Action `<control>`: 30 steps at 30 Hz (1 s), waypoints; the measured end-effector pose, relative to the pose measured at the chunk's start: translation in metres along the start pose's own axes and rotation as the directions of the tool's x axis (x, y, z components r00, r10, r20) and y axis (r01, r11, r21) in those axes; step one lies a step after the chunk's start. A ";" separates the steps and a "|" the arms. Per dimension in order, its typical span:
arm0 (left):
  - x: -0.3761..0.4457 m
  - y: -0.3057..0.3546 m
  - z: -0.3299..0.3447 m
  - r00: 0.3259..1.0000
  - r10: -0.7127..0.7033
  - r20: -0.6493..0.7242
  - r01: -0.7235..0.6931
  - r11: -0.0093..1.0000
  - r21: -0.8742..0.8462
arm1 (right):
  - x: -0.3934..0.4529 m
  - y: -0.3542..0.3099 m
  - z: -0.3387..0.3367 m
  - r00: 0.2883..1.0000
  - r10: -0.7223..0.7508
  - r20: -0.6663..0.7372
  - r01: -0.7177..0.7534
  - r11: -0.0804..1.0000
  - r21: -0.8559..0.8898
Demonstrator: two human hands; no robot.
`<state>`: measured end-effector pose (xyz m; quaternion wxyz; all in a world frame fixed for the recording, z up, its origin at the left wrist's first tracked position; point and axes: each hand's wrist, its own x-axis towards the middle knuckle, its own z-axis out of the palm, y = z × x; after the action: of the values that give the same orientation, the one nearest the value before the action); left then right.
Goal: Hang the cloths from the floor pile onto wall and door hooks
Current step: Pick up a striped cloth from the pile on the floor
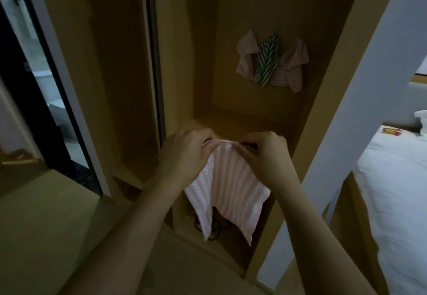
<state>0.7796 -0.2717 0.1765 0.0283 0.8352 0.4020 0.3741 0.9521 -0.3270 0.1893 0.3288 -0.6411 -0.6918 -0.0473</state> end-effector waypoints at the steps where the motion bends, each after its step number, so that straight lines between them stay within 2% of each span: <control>1: 0.011 -0.011 0.004 1.000 0.009 0.000 -0.009 1.000 -0.019 | 0.012 0.001 0.007 1.000 0.007 -0.015 -0.007 1.000 -0.007; 9: 0.109 -0.093 0.025 0.990 0.130 0.045 -0.123 0.983 -0.134 | 0.113 0.001 0.052 0.985 0.095 -0.141 -0.104 0.993 -0.055; 14: 0.162 -0.128 0.033 0.982 0.186 0.012 -0.182 0.968 -0.172 | 0.166 0.006 0.069 0.971 0.105 -0.213 -0.130 0.986 -0.107; 23: 0.248 -0.166 0.064 0.978 0.191 -0.080 -0.200 0.972 -0.122 | 0.253 0.039 0.088 0.966 0.137 -0.221 -0.178 0.968 -0.176; 30: 0.332 -0.186 0.097 0.976 0.184 -0.118 -0.193 0.979 -0.066 | 0.336 0.086 0.099 0.963 0.127 -0.238 -0.155 0.983 -0.101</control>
<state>0.8534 0.1084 0.2426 0.0025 0.8458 0.3072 0.4361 1.0048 0.0242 0.2550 0.3707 -0.6976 -0.5972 -0.1391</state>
